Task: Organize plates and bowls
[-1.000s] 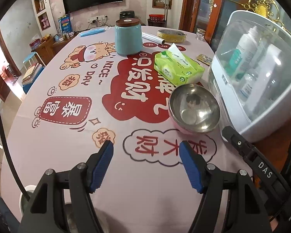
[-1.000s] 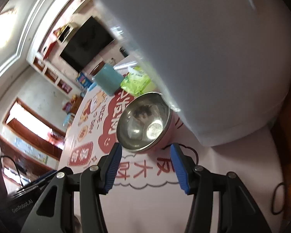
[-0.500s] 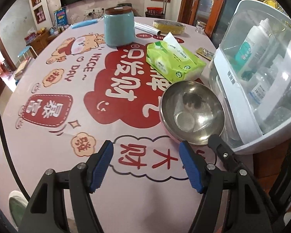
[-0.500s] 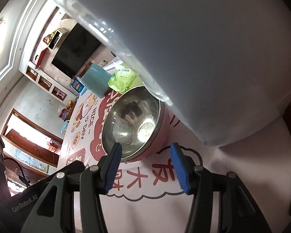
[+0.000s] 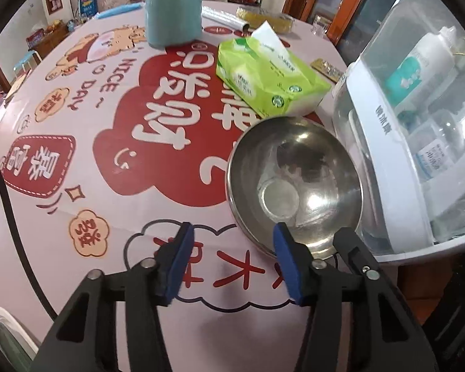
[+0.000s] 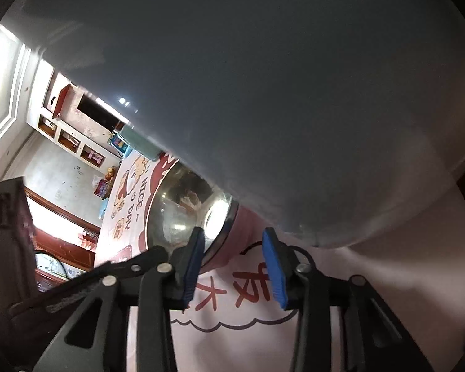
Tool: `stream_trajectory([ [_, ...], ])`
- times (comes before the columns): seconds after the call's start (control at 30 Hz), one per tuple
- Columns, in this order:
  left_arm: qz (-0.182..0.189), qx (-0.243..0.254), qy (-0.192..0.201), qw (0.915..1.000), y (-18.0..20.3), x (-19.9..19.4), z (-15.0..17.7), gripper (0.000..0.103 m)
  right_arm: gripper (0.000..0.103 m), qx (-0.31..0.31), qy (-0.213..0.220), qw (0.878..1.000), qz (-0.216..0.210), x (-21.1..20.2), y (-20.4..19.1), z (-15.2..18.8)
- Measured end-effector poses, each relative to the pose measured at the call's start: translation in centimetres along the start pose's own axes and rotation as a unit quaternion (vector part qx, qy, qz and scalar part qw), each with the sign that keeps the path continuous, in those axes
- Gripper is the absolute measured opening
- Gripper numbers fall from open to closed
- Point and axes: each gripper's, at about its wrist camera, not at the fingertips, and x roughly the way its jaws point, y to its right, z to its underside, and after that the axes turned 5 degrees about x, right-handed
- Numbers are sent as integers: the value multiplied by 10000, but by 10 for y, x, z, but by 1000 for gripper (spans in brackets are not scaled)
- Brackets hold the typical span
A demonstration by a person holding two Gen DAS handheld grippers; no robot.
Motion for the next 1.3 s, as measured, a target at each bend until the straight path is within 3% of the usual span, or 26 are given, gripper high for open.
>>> stream_trajectory([
  [0.2, 243, -91, -234, 9994, 0, 12, -3, 25, 24, 40, -22, 10000, -2, -5, 4, -3],
  [0.4, 308, -119, -258, 9991, 2, 11, 0, 20, 14, 139, -106, 9998, -9, -5, 9, -3],
  [0.7, 424, -233, -281, 9984, -3, 8, 9, 15, 10, 241, -226, 9994, 66, -1, 8, -4],
  [1.03, 304, -272, -304, 9987, -12, -6, 27, 15, 9, 175, -461, 9988, 46, 2, -3, -2],
  [1.3, 520, -461, -160, 9975, -22, -32, 39, 15, 8, -99, -379, 9992, 90, -16, -23, -8],
])
